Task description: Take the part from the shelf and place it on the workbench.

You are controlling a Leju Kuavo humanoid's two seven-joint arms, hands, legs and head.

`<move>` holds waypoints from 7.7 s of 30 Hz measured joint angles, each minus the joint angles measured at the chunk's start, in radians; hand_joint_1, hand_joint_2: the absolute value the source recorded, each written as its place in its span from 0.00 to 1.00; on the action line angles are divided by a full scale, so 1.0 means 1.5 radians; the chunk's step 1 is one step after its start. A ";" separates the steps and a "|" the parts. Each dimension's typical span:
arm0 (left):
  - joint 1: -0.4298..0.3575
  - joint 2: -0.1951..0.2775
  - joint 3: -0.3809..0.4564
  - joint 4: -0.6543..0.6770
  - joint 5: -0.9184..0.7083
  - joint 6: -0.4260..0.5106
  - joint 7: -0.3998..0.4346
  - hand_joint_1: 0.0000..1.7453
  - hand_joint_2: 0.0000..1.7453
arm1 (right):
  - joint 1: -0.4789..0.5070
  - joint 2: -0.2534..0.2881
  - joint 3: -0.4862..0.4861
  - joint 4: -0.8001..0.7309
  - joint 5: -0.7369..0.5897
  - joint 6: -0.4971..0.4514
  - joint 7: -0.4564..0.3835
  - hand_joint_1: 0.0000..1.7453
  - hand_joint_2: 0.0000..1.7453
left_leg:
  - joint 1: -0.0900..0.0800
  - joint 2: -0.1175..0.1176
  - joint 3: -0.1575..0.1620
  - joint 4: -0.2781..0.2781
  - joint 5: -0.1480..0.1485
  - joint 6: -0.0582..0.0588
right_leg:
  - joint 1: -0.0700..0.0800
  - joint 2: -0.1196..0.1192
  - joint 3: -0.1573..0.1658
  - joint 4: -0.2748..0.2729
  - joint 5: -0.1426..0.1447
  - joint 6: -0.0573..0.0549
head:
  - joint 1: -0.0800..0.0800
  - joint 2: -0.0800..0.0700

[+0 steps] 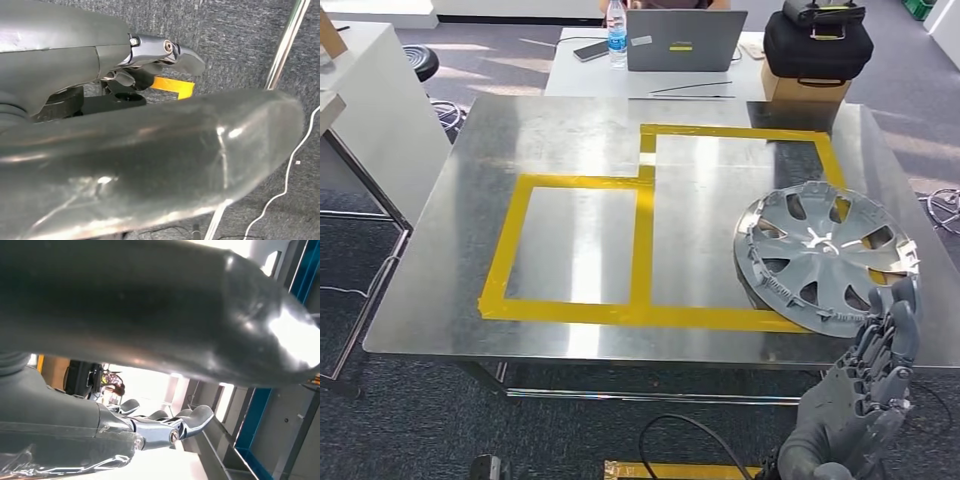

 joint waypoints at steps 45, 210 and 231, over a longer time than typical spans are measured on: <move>-0.002 0.000 0.014 0.000 -0.002 0.016 0.063 0.00 0.00 | -0.006 0.000 0.013 0.008 -0.007 0.000 0.007 0.00 0.00 | 0.000 0.004 -0.058 0.120 -0.062 -0.031 | 0.002 -0.002 0.009 -0.060 0.035 -0.029 | -0.007 0.000; -0.009 -0.012 0.015 -0.001 -0.042 0.130 0.136 0.00 0.00 | -0.005 0.002 0.006 0.008 -0.056 0.000 -0.039 0.00 0.00 | 0.004 0.001 -0.003 0.006 0.002 0.011 | -0.002 0.008 -0.056 0.072 -0.032 0.010 | 0.001 0.000; -0.010 -0.008 0.016 -0.001 -0.045 0.129 0.132 0.00 0.00 | -0.004 0.005 0.002 0.006 -0.045 0.000 -0.040 0.00 0.00 | 0.005 -0.010 -0.035 0.083 -0.020 -0.028 | -0.004 0.043 0.016 -0.059 0.037 -0.017 | -0.004 0.000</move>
